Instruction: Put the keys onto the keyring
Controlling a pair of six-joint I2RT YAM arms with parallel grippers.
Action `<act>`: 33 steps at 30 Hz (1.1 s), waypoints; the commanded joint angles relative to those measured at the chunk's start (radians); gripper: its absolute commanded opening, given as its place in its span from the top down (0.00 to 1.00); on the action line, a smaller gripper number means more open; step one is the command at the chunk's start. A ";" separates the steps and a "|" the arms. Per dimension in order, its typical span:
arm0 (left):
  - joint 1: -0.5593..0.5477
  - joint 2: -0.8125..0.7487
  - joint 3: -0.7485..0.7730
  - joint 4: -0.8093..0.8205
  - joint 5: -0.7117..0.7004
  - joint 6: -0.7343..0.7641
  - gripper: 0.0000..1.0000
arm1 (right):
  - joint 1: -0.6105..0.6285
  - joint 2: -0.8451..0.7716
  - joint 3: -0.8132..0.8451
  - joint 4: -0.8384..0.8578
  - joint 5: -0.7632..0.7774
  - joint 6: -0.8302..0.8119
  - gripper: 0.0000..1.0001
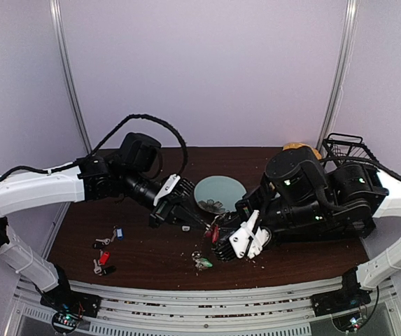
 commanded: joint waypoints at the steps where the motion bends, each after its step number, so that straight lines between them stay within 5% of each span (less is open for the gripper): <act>1: 0.007 -0.017 0.015 0.065 0.009 -0.025 1.00 | 0.007 0.010 0.031 0.031 0.042 0.018 1.00; 33: 0.008 -0.021 -0.011 0.111 0.005 -0.043 1.00 | 0.013 -0.016 0.025 0.049 0.078 0.041 1.00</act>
